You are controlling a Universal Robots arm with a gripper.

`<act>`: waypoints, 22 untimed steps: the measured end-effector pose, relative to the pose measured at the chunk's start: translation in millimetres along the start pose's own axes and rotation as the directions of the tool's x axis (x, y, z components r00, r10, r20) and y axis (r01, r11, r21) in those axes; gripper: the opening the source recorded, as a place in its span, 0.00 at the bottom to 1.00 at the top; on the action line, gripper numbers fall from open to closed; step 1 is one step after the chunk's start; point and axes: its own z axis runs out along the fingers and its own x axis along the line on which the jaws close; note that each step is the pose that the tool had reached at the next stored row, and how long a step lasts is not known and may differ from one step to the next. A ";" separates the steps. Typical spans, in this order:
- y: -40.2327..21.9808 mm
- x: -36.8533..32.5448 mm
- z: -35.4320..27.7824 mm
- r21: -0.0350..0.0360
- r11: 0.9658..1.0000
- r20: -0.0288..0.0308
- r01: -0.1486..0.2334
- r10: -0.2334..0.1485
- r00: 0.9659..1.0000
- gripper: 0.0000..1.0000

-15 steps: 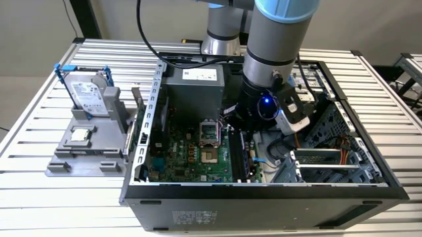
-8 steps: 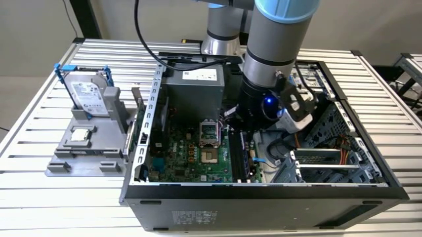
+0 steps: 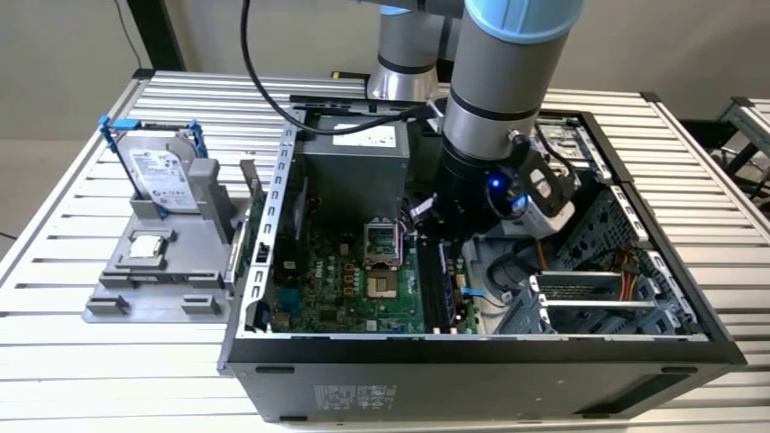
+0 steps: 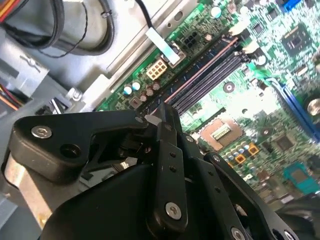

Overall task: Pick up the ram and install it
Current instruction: 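Press down the ram until it locks into place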

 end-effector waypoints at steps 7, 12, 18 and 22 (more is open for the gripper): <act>0.0 -0.1 0.0 -0.005 0.992 0.002 0.125 -0.125 0.992 0.00; 0.0 0.0 0.0 -0.008 0.977 0.003 0.214 -0.214 0.977 0.00; 0.0 0.0 0.0 -0.012 0.951 0.006 0.309 -0.309 0.951 0.00; 0.0 0.0 0.0 -0.014 0.926 0.008 0.377 -0.377 0.926 0.00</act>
